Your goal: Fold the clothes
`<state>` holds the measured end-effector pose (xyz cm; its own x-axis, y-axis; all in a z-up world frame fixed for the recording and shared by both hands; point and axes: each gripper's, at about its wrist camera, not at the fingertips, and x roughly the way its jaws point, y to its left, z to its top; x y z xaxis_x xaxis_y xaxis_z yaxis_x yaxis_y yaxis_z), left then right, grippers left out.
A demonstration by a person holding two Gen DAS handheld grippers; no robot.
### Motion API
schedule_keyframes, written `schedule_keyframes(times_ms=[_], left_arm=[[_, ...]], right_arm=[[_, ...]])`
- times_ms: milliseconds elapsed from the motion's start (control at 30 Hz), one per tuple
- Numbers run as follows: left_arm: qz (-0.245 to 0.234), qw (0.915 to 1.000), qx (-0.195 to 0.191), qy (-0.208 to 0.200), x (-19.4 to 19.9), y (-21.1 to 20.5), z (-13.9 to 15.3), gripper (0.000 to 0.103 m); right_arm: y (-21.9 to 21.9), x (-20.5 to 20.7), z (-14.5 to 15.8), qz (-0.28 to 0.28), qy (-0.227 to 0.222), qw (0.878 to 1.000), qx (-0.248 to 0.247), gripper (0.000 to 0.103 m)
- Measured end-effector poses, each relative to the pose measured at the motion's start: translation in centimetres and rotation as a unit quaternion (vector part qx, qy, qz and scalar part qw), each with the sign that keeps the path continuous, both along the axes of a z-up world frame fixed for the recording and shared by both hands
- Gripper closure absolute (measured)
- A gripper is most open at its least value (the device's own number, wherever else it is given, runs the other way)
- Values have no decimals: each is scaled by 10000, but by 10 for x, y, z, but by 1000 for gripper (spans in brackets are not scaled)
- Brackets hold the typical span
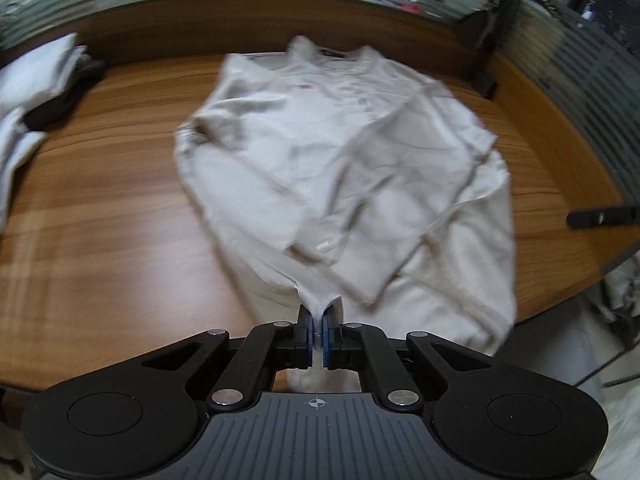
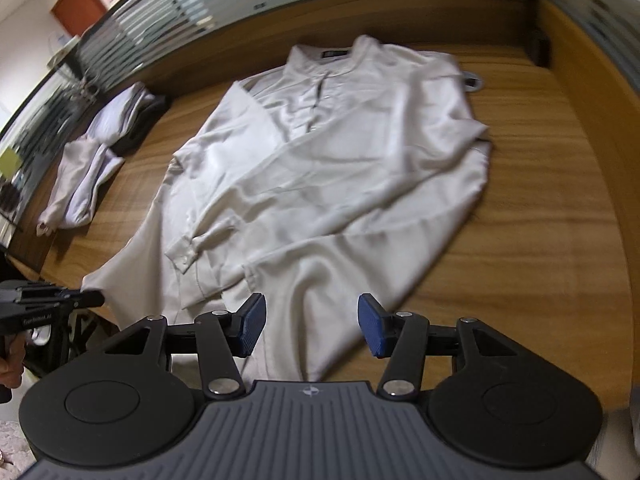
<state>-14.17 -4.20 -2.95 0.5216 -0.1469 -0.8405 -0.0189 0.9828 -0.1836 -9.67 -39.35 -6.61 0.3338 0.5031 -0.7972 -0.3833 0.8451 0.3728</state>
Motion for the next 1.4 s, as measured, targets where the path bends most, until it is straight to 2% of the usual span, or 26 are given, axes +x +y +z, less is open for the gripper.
schedule_keyframes(times_ms=[100, 233, 367, 533, 600, 800, 1000, 1100, 1400], left_arm=[[-265, 9996, -86, 16, 26, -23, 1, 97], [-702, 9975, 38, 107, 59, -56, -6, 96], [-1000, 9950, 36, 39, 74, -82, -14, 93], [-1351, 9907, 6, -159, 78, -108, -17, 62], [-1420, 9894, 50, -289, 67, -107, -11, 43], [-1305, 9896, 429, -416, 18, -94, -16, 42], [-879, 9927, 822, -112, -23, -70, -48, 42], [-816, 9922, 937, -19, -38, -64, -62, 42], [-930, 9923, 816, 106, -48, -70, -87, 44]], right_arm=[[-11, -10, -2, -145, -21, 9999, -36, 46], [-23, -20, -3, -214, -81, 9997, -111, 46], [-25, -25, -5, -201, -138, 9995, -205, 45], [-27, -28, -6, -45, -253, 9993, -283, 43], [-26, -29, -8, 69, -289, 9992, -255, 43], [-11, -38, -25, 764, -397, 9961, -203, 43], [13, -54, -55, 1624, -367, 9858, -201, 43], [23, -59, -69, 1846, -265, 9821, -252, 43], [44, -77, -88, 2272, -224, 9727, -420, 43]])
